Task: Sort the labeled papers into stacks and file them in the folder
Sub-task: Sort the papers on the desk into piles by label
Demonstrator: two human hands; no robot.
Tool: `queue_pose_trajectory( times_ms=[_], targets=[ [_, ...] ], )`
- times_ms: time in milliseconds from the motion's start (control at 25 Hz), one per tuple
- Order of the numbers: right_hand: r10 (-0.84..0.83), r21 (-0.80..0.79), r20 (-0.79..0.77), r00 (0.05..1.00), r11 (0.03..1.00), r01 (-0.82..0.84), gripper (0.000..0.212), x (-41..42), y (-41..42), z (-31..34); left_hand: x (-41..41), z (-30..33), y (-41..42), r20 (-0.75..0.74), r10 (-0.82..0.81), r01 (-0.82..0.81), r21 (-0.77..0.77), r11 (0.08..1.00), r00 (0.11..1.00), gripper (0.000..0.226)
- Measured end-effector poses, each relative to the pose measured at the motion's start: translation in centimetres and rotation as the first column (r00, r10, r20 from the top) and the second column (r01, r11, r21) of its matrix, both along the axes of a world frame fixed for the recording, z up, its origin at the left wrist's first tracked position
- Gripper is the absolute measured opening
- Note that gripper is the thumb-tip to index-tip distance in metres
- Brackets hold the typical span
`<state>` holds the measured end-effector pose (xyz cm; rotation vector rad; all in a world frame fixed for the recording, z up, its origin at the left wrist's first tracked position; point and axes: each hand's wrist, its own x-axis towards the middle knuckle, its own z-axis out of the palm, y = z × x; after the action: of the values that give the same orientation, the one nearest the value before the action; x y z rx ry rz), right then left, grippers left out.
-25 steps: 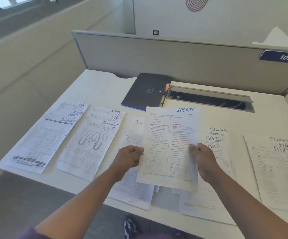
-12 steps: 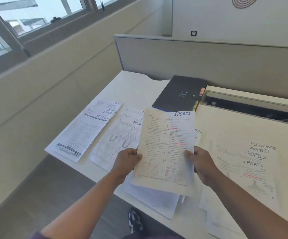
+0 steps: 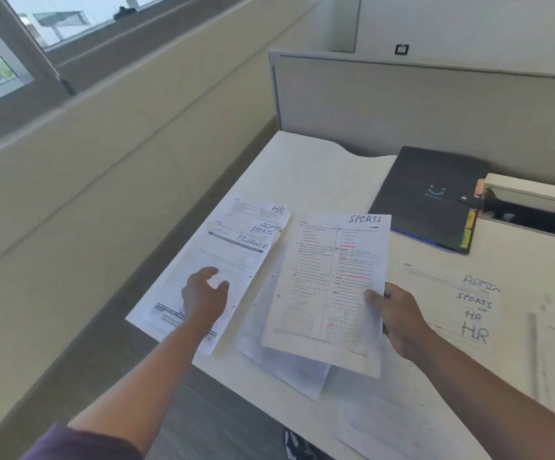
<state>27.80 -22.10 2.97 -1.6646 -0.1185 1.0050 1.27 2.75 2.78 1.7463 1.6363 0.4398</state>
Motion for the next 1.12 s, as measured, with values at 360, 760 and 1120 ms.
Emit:
queue_pose_trajectory(
  times_ms=[360, 760, 1120],
  targets=[
    [-0.067, 0.026, -0.058, 0.996, 0.997, 0.069, 0.022, -2.9, 9.2, -2.5, -1.6, -2.7, 12.2, -0.330, -0.115, 0.106, -0.044, 0.993, 0.937, 0.083],
    [-0.120, 0.063, -0.137, 0.983, 0.990, 0.129, 0.019, -1.7, 12.4, -4.2, -2.6, -3.2, 14.6, -0.170, -0.116, 0.112, -0.033, 0.993, 0.978, 0.067],
    [-0.164, 0.072, -0.281, 0.946, 0.979, 0.191, 0.028, -0.6, 12.0, -5.5, -1.3, -3.0, 14.2, 0.003, -0.048, 0.048, -0.131, 0.990, 0.999, 0.033]
  ],
)
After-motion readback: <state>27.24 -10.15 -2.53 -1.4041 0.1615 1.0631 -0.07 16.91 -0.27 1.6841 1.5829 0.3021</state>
